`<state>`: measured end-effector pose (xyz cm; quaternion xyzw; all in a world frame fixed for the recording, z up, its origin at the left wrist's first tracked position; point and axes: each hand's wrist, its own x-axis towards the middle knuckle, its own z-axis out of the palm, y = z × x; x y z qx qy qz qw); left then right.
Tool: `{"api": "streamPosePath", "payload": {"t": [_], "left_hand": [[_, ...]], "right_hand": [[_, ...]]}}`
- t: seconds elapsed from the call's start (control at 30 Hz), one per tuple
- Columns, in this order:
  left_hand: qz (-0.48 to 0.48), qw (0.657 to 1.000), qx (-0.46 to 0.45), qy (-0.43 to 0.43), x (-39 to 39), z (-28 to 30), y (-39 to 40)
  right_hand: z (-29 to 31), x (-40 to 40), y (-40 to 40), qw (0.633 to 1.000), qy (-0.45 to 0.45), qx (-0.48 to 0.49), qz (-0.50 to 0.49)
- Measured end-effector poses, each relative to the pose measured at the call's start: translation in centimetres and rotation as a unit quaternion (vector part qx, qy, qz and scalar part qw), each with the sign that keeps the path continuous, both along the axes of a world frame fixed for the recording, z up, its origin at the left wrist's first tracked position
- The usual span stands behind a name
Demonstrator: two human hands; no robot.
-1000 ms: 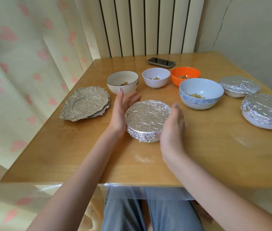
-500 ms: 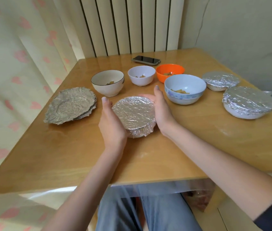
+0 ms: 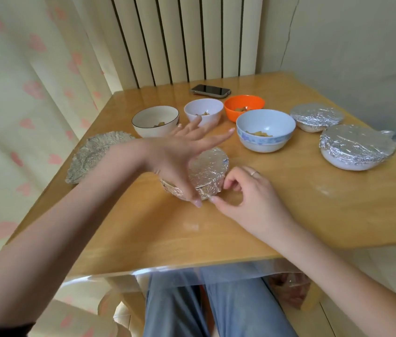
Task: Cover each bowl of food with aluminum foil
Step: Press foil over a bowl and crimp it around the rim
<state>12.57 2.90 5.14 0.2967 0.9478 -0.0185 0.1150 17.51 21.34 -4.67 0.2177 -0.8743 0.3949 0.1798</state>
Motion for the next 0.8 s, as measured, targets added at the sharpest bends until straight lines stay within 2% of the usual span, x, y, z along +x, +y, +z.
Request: {"api": "streamPosePath", "payload": {"t": [0.1, 0.17, 0.3, 0.43, 0.63, 0.8], "left_hand": [[0.013, 0.995, -0.089, -0.050, -1.4, -0.2, 1.5], [0.020, 0.991, -0.104, -0.077, -1.8, -0.5, 1.8], [0.018, 0.993, -0.039, -0.108, -1.9, -1.3, 1.6], [0.026, 0.994, -0.020, -0.102, -1.7, -1.5, 1.7], [0.031, 0.994, -0.017, -0.108, -1.5, -1.3, 1.8], [0.041, 0.994, -0.022, -0.103, -1.3, -1.4, 1.9]], "right_hand": [[0.2, -0.2, -0.4, 0.999, 0.011, 0.029, -0.043], [0.2, -0.2, -0.4, 0.997, 0.030, 0.041, -0.053], [0.0, -0.3, -0.1, 0.998, 0.049, 0.031, -0.041], [0.3, -0.8, 0.3, 0.998, 0.046, 0.039, -0.002], [2.0, -2.3, 1.0, 0.998, -0.030, 0.017, 0.060], [4.0, -3.2, 1.1, 0.984, -0.080, 0.153, 0.044]]}}
